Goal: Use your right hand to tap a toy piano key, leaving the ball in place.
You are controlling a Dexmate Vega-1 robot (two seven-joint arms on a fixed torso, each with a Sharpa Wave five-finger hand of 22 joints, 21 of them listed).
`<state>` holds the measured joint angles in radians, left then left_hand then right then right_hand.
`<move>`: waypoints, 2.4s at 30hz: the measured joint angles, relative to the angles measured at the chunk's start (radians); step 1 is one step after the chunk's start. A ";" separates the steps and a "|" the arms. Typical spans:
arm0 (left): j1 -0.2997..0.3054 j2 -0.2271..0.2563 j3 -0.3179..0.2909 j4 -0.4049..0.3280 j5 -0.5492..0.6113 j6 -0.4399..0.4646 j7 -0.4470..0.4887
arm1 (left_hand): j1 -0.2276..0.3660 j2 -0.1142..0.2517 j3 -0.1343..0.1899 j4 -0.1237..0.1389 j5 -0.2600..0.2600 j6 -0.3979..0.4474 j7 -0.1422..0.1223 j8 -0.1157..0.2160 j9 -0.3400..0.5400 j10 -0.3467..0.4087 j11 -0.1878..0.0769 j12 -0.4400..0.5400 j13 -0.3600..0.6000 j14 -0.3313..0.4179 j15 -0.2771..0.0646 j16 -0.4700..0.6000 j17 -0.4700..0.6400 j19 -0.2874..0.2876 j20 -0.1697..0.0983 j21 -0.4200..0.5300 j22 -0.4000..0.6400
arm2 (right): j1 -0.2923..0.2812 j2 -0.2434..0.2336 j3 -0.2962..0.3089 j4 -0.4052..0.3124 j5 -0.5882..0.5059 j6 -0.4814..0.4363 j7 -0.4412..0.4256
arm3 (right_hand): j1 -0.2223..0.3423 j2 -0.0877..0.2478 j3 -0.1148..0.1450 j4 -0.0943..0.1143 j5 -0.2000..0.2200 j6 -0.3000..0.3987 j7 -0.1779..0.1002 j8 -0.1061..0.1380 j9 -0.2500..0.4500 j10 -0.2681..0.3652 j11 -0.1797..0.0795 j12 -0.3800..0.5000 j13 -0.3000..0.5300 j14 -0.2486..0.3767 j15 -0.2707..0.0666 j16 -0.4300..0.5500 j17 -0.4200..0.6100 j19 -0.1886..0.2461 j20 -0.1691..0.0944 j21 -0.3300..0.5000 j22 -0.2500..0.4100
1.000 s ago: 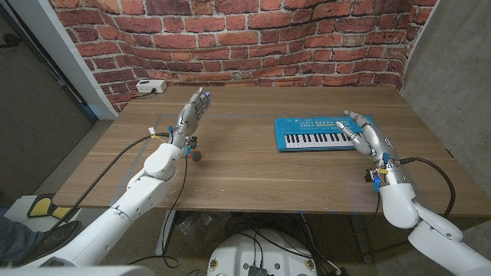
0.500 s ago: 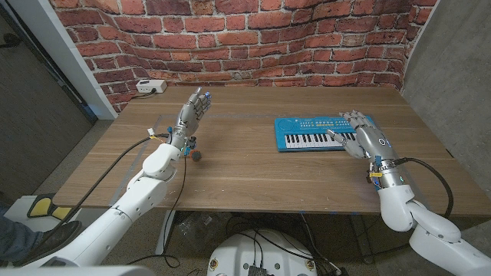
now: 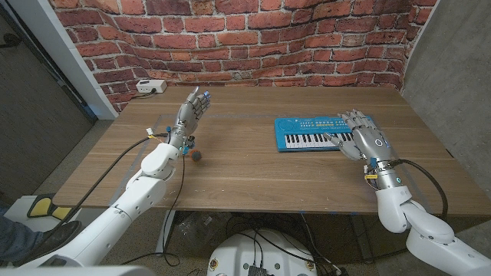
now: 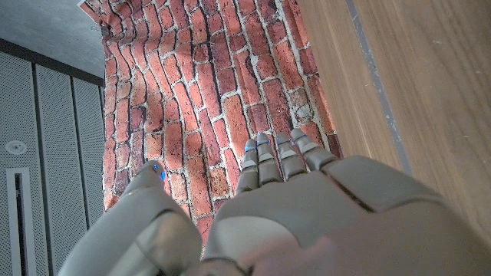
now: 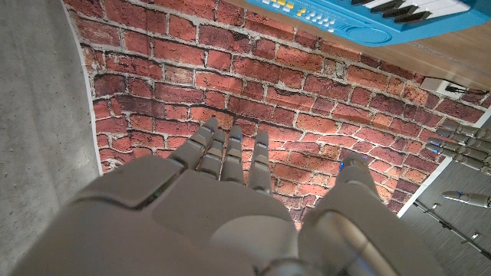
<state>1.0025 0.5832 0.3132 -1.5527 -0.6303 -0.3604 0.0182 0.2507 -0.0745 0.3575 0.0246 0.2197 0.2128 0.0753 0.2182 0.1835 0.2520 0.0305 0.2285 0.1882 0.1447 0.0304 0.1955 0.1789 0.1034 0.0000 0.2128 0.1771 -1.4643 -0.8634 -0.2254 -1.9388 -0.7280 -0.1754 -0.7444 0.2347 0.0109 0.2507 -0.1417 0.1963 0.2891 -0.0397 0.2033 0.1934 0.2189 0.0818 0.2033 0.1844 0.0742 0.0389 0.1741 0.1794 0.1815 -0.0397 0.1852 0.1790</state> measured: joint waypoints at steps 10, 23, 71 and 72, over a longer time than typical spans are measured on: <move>0.004 0.005 -0.007 -0.004 0.008 -0.001 0.014 | -0.009 0.009 0.000 0.000 0.000 0.009 0.002 0.000 0.000 0.005 -0.005 0.000 0.000 0.005 -0.005 0.000 0.000 0.000 0.000 0.000 0.000 | 0.017 -0.030 -0.042 -0.008 0.029 -0.077 0.056 | -0.015 0.007 -0.011 0.011 0.000 0.055 -0.010 0.012 0.000 -0.040 -0.008 -0.004 0.000 -0.020 0.012 0.000 0.005 -0.017 0.003 0.000 0.000; 0.008 0.015 -0.011 -0.018 0.022 0.005 0.029 | 0.000 0.000 -0.003 0.003 0.000 0.014 -0.004 0.000 0.000 0.009 -0.009 0.000 0.000 0.005 -0.005 0.000 0.000 0.000 0.000 0.000 0.000 | 0.047 -0.062 -0.096 -0.009 0.072 -0.144 0.114 | -0.032 0.015 -0.016 0.022 0.000 0.099 -0.030 0.013 -0.003 -0.106 -0.001 -0.011 0.004 -0.081 0.038 0.000 0.005 -0.073 0.003 0.000 0.005; 0.021 0.036 -0.016 -0.036 0.017 0.035 0.033 | 0.007 0.009 -0.006 0.000 -0.005 0.039 -0.004 -0.004 0.000 0.039 -0.007 -0.008 0.000 0.032 -0.003 -0.004 0.000 0.011 0.000 0.000 0.000 | 0.135 -0.123 -0.227 0.010 0.163 -0.271 0.208 | -0.048 0.037 -0.012 0.026 0.000 0.277 -0.091 0.050 -0.003 -0.128 -0.029 0.000 0.002 -0.106 0.042 0.007 0.004 -0.104 0.022 0.011 0.010; 0.022 0.036 -0.016 -0.037 0.017 0.036 0.034 | 0.007 0.009 -0.006 0.000 -0.005 0.039 -0.004 -0.004 0.000 0.039 -0.007 -0.008 0.000 0.032 -0.003 -0.004 0.000 0.011 0.000 0.000 0.000 | 0.137 -0.123 -0.229 0.011 0.163 -0.272 0.208 | -0.048 0.037 -0.012 0.026 0.000 0.277 -0.091 0.050 -0.003 -0.128 -0.029 0.000 0.001 -0.106 0.042 0.010 0.004 -0.104 0.022 0.011 0.010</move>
<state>1.0241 0.6192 0.2969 -1.5895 -0.6135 -0.3244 0.0518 0.2579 -0.0652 0.3520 0.0246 0.2145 0.2522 0.0718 0.2142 0.1835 0.2912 0.0235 0.2206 0.1882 0.1769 0.0271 0.1920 0.1789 0.1143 0.0000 0.2128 0.1771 -1.3275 -0.9863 -0.4543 -1.9273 -0.5647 -0.4474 -0.5359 0.1870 0.0479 0.2389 -0.1157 0.1962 0.5666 -0.1304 0.2531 0.1908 0.0907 0.0530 0.2036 0.1858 -0.0315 0.0806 0.1845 0.1837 0.0778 -0.0179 0.1966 0.1885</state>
